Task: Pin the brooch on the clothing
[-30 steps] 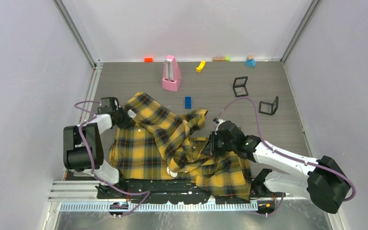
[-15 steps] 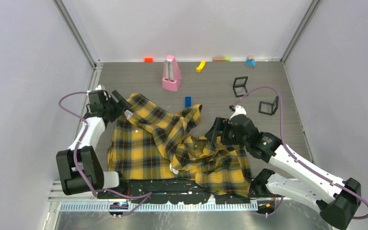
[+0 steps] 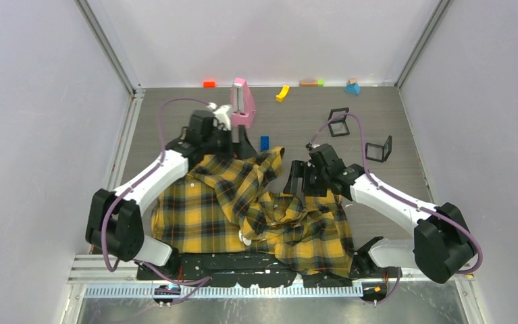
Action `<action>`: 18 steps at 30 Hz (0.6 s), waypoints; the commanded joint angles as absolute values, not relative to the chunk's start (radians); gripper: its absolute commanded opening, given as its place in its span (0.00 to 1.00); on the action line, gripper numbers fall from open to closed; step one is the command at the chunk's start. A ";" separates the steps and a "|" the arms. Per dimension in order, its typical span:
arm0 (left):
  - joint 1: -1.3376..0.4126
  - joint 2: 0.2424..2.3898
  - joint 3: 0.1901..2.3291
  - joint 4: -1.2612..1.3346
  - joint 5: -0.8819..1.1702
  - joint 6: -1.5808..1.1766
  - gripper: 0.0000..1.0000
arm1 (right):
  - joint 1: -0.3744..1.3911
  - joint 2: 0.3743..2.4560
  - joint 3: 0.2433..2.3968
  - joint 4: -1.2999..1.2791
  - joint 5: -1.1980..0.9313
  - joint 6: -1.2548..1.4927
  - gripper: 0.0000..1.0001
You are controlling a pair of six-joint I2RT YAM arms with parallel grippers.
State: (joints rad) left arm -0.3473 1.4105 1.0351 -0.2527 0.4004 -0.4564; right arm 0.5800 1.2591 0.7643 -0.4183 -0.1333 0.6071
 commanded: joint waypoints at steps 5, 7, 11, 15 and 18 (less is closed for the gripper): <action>-0.582 1.611 1.187 -0.228 0.358 -0.358 0.95 | 0.583 1.233 0.672 -0.284 -0.290 0.696 0.76; -0.626 1.682 1.234 -0.267 0.292 -0.320 0.97 | 0.583 1.231 0.653 -0.284 -0.273 0.700 0.74; -0.654 1.792 1.295 -0.338 0.213 -0.323 0.97 | 0.583 1.247 0.645 -0.282 -0.257 0.694 0.63; -0.670 1.843 1.322 -0.368 0.207 -0.326 0.60 | 0.583 1.251 0.657 -0.288 -0.233 0.699 0.37; -0.670 1.821 1.321 -0.373 0.168 -0.334 0.25 | 0.582 1.192 0.659 -0.308 -0.151 0.714 0.15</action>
State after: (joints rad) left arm -0.6678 1.8534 1.2755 -0.3420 0.2375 -0.3485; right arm 0.5804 1.2606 0.6418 -0.3244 -0.2363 0.6930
